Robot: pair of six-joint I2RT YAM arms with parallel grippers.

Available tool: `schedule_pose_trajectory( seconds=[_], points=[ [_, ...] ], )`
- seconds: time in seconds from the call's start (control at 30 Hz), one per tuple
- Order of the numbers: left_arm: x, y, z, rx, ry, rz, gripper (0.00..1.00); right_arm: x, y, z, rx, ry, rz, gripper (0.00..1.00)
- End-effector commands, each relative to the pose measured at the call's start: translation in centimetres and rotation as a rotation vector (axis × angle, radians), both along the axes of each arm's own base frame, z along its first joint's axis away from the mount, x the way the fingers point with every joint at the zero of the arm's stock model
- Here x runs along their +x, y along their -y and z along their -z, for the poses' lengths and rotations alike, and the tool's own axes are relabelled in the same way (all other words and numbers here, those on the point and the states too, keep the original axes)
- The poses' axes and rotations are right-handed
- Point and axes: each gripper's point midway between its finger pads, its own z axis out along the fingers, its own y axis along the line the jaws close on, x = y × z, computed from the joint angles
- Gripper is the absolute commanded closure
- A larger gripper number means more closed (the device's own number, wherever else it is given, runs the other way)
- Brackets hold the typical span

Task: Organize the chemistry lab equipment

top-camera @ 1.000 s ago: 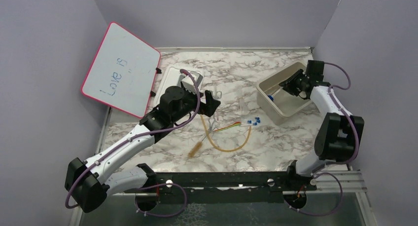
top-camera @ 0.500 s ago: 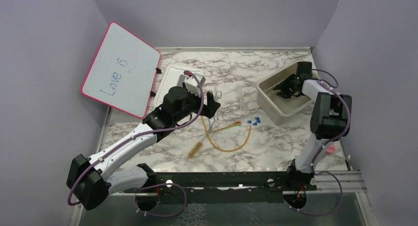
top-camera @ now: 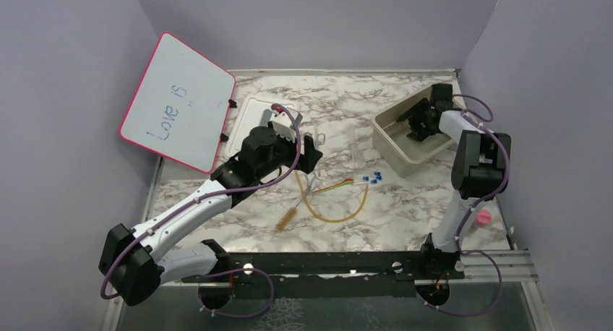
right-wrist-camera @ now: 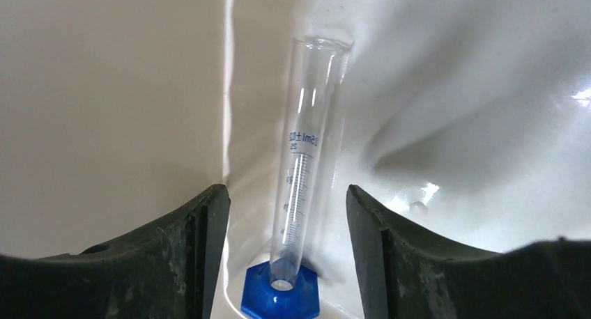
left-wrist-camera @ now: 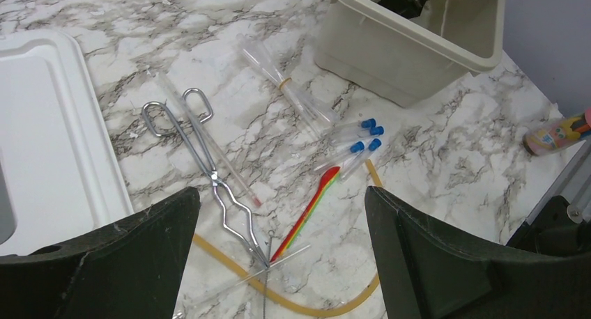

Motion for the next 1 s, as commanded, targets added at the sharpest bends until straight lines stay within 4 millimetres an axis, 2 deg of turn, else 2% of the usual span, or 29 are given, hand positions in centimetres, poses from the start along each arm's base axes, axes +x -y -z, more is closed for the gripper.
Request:
schedule_pose_trajectory(
  seconds=[0.0,0.13,0.33,0.4,0.47,0.57,0.63,0.73,0.83,0.97],
  points=[
    [0.4,-0.6,0.3,0.020,0.001,-0.027,0.09,1.0,1.5,-5.0,-0.102,0.095,0.017,0.32],
    [0.4,-0.6,0.3,0.023,-0.002,-0.027,0.09,0.0,2.4,-7.8,-0.173,0.133,0.013,0.29],
    [0.6,-1.1,0.3,0.031,0.001,-0.057,0.09,-2.1,2.5,-11.9,-0.247,0.191,-0.057,0.29],
    [0.8,-1.4,0.2,0.038,0.002,-0.075,0.09,-2.9,2.2,-13.9,-0.270,0.230,-0.103,0.30],
    [0.9,-1.9,0.1,0.048,0.006,-0.098,0.09,-3.7,1.0,-15.6,-0.275,0.268,-0.173,0.32],
    [1.3,-2.8,-0.2,0.065,0.012,-0.146,0.08,-4.9,-2.1,-18.5,-0.305,0.344,-0.292,0.34],
    [1.6,-3.4,-0.2,0.080,0.015,-0.183,0.08,-5.7,-5.9,-20.2,-0.333,0.409,-0.410,0.34],
    [1.9,-4.5,-0.5,0.089,0.029,-0.236,0.06,-7.3,-11.5,-21.4,-0.360,0.468,-0.567,0.34],
    [1.8,-5.4,-0.8,0.084,0.042,-0.272,0.01,-9.0,-16.2,-20.7,-0.387,0.476,-0.688,0.34],
    [1.3,-6.0,-0.6,0.062,0.049,-0.287,0.01,-9.3,-18.9,-16.9,-0.476,0.397,-0.762,0.34]
  ],
)
